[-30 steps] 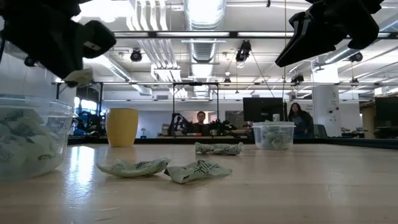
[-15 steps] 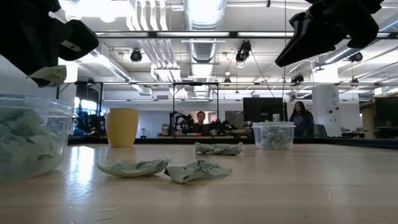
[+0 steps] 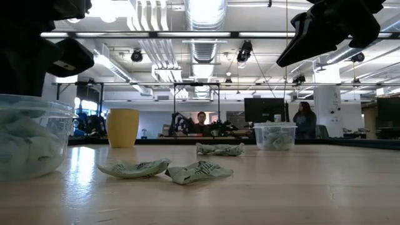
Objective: Pick and place Stevia / Truvia into bins
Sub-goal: Put the green stevia packet into the bottom transparent container
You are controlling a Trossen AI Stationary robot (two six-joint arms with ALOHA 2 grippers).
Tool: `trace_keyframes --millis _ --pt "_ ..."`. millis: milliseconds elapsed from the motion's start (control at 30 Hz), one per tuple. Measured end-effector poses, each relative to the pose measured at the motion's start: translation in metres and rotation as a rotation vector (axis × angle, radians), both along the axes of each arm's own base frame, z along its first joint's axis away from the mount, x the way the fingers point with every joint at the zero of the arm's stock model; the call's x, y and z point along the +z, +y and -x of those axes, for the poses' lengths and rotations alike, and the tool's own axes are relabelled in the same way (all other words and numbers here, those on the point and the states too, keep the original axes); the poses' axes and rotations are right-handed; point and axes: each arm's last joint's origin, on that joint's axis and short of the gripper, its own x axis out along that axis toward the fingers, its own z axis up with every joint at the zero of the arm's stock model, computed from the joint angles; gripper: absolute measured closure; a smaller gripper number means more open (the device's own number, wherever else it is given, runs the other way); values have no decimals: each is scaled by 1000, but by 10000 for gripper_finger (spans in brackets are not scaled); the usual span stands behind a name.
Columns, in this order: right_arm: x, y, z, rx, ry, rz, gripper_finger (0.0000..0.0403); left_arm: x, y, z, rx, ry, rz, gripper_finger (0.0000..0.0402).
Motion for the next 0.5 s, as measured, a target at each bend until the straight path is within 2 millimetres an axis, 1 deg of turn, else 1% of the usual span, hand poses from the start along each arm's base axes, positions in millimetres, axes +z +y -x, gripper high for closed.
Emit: trace_keyframes --millis 167,400,500 --pt "0 0 0 -1 0 -1 349 -3 -2 -2 -5 13 10 400" --pt "0 0 0 -1 0 -1 348 0 -1 -2 3 -9 6 399" --pt "-1 0 0 -2 0 -1 349 0 -1 -2 3 -7 4 384"
